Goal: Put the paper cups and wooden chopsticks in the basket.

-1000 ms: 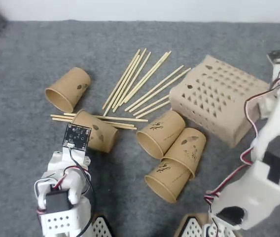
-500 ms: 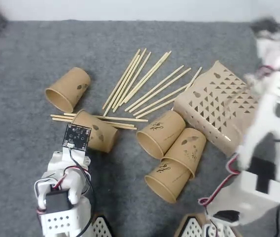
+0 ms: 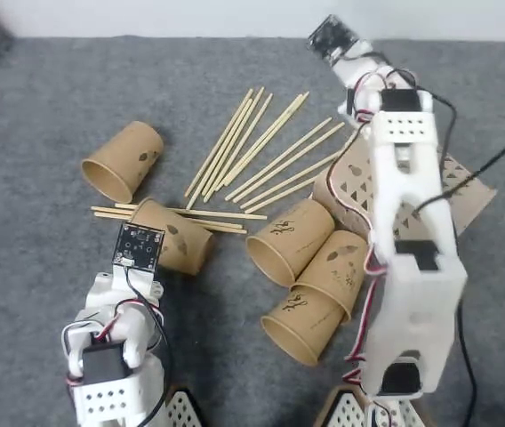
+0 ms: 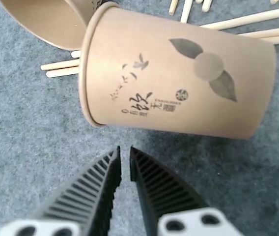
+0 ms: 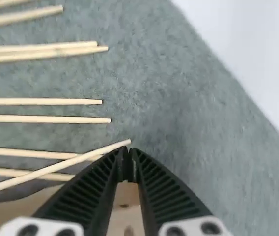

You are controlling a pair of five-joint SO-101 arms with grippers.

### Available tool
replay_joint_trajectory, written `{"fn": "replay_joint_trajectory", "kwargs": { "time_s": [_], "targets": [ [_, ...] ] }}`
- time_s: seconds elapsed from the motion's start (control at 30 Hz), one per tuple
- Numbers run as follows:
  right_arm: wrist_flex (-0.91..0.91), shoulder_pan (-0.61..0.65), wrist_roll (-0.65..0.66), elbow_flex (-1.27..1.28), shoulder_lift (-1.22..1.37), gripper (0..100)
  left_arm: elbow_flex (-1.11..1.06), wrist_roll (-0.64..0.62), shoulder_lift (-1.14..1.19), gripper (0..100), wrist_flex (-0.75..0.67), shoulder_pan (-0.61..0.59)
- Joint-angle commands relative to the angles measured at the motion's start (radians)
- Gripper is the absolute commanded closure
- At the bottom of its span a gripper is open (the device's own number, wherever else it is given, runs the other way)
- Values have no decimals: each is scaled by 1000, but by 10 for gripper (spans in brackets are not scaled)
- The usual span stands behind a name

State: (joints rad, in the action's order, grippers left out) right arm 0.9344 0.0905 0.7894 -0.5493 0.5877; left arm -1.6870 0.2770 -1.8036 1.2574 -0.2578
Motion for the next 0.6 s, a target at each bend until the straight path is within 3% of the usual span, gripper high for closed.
{"fn": "replay_joint_trajectory", "kwargs": {
  "time_s": [0.0, 0.33, 0.57],
  "targets": [
    [1, -4, 29, -218, 116, 992, 4, 8, -15, 964, -2, -6],
    [383, -33, 86, -801, 510, 992, 4, 8, -15, 964, -2, -6],
    [670, -77, 190, -1002, 556, 991, 4, 8, -15, 964, -2, -6]
  ]
}}
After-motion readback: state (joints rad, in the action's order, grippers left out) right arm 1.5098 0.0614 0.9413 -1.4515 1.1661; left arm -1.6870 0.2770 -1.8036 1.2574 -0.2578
